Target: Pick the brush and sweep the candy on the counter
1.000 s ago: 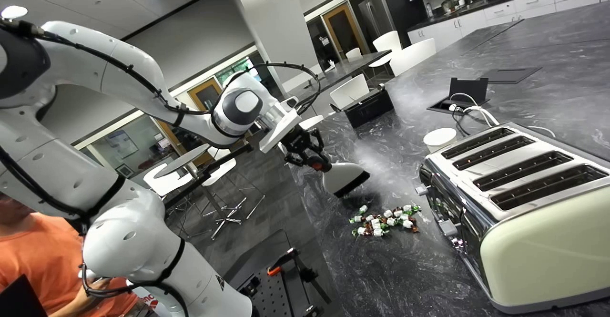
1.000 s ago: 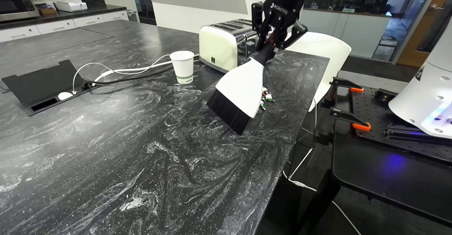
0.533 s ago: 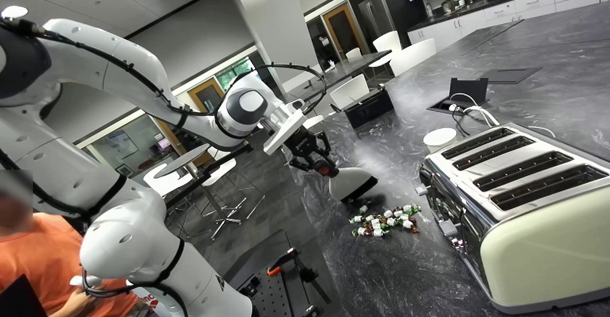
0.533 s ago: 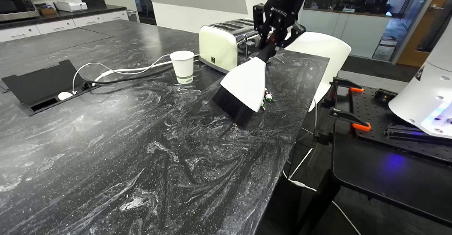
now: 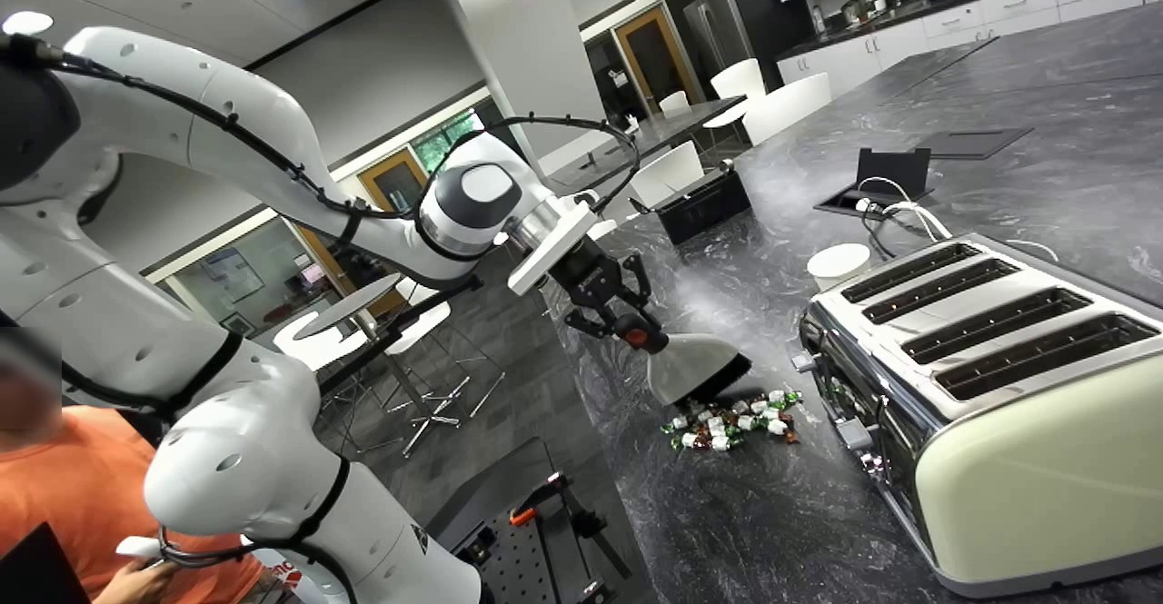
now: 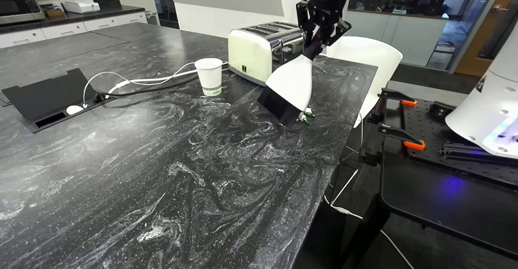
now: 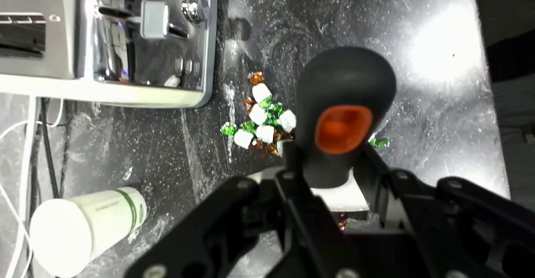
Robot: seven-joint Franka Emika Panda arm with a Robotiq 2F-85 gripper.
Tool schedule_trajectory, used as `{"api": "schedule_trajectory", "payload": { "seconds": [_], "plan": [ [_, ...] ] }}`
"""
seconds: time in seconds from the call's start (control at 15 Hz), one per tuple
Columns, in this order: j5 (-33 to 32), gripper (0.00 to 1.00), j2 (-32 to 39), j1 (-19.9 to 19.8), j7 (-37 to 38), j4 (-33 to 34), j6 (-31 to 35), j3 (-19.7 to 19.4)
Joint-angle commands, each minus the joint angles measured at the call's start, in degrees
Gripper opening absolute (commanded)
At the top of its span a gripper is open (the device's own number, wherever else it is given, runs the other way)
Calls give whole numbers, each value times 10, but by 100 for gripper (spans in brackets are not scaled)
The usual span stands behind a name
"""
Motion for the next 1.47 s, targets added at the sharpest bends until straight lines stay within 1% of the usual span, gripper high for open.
{"api": "schedule_trajectory", "payload": {
  "seconds": [0.0,0.07,0.2,0.4,0.47,0.6,0.67,0.87,1.0,1.13,1.2,1.33,1.4],
  "plan": [
    [-29,12,-21,-4,-9,6,-47,-12],
    [-14,12,-23,1,-20,7,-46,-19],
    [41,12,-28,14,-59,6,-31,-35],
    [164,12,-44,38,-139,12,-33,-52],
    [201,12,-49,47,-154,15,-38,-55],
    [264,12,-56,64,-166,23,-36,-53],
    [294,12,-58,73,-158,27,-31,-48],
    [350,12,-50,96,-110,44,-8,-27],
    [354,12,-31,102,-40,56,26,1],
    [330,12,-2,100,64,67,82,38],
    [320,12,13,87,110,73,108,65],
    [288,12,51,43,205,91,153,126],
    [261,12,72,39,253,103,160,139]
  ]
}}
